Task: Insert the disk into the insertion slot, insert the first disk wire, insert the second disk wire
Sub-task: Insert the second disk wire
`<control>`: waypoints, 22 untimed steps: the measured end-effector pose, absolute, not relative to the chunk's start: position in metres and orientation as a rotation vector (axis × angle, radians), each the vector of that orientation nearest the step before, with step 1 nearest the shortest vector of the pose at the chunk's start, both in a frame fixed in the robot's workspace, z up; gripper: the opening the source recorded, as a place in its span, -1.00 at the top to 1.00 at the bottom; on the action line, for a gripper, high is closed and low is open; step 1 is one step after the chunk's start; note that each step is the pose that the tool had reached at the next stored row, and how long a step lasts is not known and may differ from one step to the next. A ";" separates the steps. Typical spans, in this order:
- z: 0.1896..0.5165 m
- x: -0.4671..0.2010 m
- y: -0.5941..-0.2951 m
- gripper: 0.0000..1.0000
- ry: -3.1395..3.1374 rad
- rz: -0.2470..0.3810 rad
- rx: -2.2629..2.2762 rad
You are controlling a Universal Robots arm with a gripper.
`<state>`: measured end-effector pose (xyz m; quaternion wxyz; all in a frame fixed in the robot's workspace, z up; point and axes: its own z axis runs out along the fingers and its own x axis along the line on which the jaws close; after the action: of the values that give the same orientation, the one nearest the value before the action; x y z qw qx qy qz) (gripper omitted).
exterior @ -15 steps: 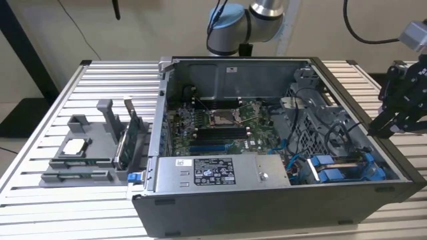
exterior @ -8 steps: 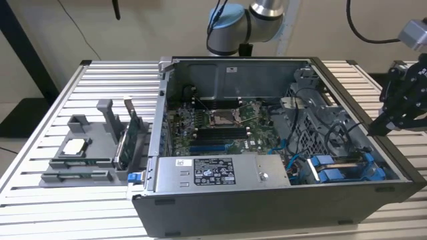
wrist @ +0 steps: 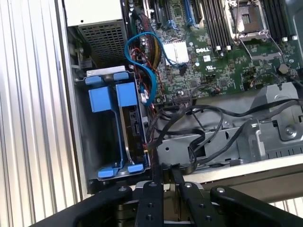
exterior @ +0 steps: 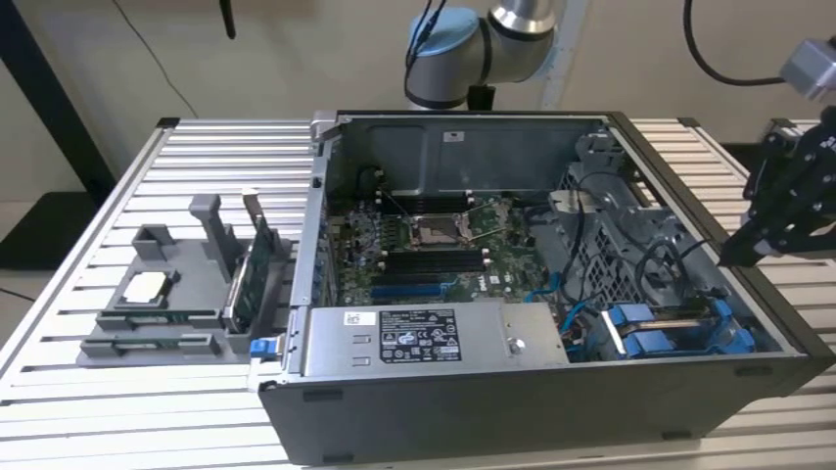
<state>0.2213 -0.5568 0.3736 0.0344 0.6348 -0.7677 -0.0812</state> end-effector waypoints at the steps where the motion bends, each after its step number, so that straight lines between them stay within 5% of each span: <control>1: 0.373 0.221 -0.557 0.58 -2.364 -0.252 1.948; 22: 0.372 0.221 -0.557 0.69 -2.383 -0.280 1.942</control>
<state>0.2213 -0.5575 0.3716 0.0274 0.6290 -0.7716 -0.0906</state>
